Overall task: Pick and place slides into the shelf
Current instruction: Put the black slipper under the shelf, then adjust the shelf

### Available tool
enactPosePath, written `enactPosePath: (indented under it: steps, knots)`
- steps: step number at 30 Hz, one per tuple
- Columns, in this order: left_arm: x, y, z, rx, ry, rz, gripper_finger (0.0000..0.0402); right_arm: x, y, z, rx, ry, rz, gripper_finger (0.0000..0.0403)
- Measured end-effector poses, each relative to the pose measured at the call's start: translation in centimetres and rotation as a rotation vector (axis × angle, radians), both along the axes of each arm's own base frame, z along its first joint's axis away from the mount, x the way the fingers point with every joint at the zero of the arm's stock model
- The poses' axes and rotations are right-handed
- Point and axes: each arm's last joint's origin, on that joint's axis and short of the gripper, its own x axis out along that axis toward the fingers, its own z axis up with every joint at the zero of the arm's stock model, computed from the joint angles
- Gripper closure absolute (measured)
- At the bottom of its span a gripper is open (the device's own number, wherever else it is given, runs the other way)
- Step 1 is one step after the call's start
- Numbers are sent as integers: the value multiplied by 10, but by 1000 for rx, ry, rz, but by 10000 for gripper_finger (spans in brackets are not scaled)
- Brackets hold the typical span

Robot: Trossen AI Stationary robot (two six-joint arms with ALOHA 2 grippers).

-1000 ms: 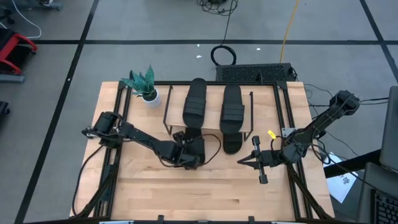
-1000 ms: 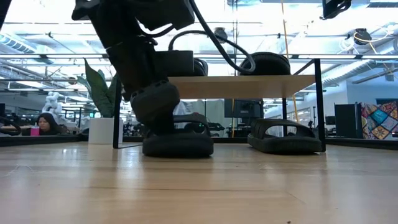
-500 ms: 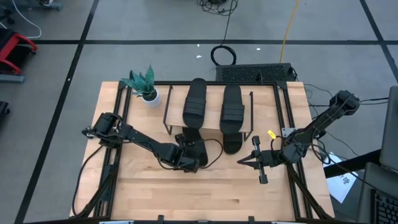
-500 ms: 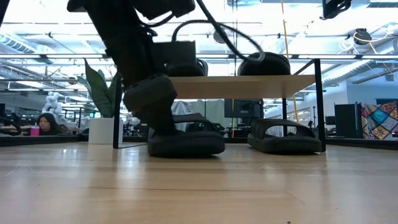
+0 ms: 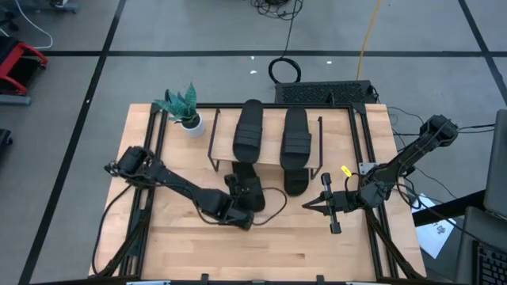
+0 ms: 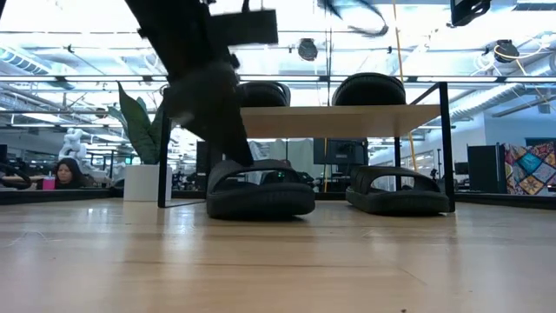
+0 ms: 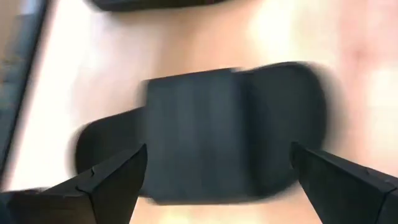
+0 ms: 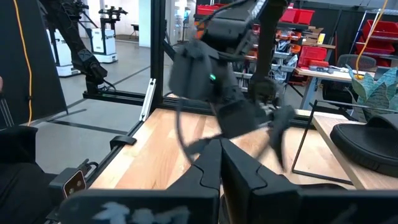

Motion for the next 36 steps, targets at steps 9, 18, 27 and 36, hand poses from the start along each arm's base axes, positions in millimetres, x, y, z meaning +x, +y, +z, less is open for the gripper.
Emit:
enactPosePath:
  steps: [9, 18, 27, 36]
  knots:
    - [-4, -49, 6, -148, -112, -183, 116, 0, 0, 0, 0, 0, 0, 403]
    - [-9, -51, -17, -202, -181, -220, 385, 0, 0, 0, 0, 0, 0, 403]
    - [-13, -47, -29, -231, -180, -211, 397, 0, 0, 0, -9, -1, 0, 403]
    - [-51, -60, 5, 92, -174, -211, 397, 0, 0, 1, -43, -14, -1, 403]
